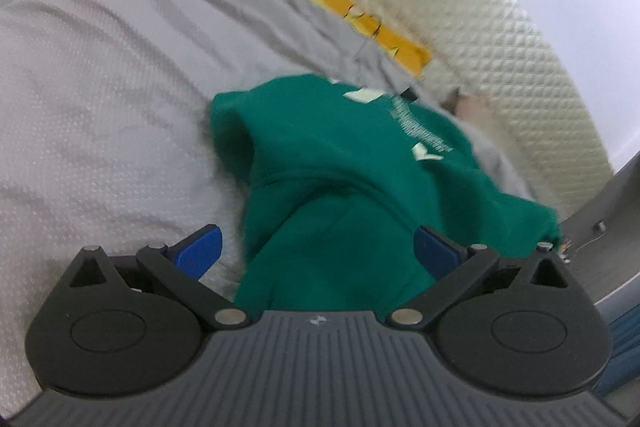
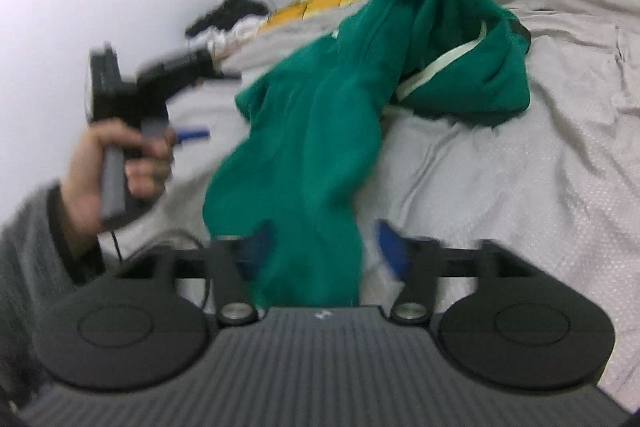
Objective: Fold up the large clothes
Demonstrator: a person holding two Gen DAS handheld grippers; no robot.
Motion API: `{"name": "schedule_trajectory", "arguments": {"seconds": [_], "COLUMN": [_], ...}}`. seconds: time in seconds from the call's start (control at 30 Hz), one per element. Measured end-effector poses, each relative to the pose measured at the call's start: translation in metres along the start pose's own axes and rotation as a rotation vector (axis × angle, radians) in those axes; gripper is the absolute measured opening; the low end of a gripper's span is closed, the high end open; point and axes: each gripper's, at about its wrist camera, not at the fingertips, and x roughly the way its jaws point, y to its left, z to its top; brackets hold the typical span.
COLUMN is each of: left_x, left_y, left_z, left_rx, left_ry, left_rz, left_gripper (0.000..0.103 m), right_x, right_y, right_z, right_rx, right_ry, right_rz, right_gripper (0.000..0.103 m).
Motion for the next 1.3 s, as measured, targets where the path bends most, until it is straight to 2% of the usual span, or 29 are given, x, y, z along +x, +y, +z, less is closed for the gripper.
{"name": "schedule_trajectory", "arguments": {"seconds": [0.17,0.27,0.4,0.53,0.67,0.73,0.77,0.83,0.93,1.0,1.13,1.3], "left_x": [0.028,0.043,0.065,0.083,0.097,0.103,0.104,0.105,0.101,0.095,0.075,0.040], "left_y": [-0.001,0.000,0.008,0.015,0.017,0.016,0.015,0.008,-0.005,-0.008,-0.011,-0.011], "left_z": [0.008,0.017,0.028,0.034,0.034,0.034,0.034,0.034,0.034,0.033,0.031,0.023], "left_rx": [-0.012,-0.022,-0.083,-0.135,-0.145,-0.155,-0.154,-0.128,-0.061,-0.042,-0.014,0.001], "left_ry": [0.029,0.032,0.071,0.093,0.097,0.110,0.113,0.115,0.100,0.086,0.058,0.050], "left_rz": [0.001,-0.002,-0.049,-0.080,-0.095,-0.113,-0.117,-0.112,-0.100,-0.105,-0.143,-0.301], "left_gripper": [0.103,0.103,0.101,0.091,0.085,0.075,0.072,0.059,0.045,0.038,0.024,0.021], "right_x": [0.019,0.046,0.082,0.120,0.145,0.151,0.155,0.163,0.175,0.180,0.166,0.108], "right_y": [-0.015,-0.026,-0.044,-0.063,-0.078,-0.083,-0.086,-0.090,-0.090,-0.091,-0.089,-0.076], "right_z": [0.030,0.053,0.074,0.085,0.083,0.081,0.080,0.079,0.079,0.079,0.086,0.104], "right_rx": [0.068,0.100,0.133,0.167,0.171,0.164,0.168,0.182,0.172,0.187,0.180,0.155], "right_ry": [-0.041,-0.059,-0.078,-0.101,-0.093,-0.090,-0.085,-0.062,-0.039,-0.029,-0.071,-0.186], "right_rz": [0.036,0.048,0.046,0.037,0.078,0.096,0.110,0.140,0.141,0.147,0.157,0.170], "right_gripper": [0.075,0.075,0.075,0.075,0.075,0.074,0.072,0.065,0.046,0.024,0.017,0.016]}}
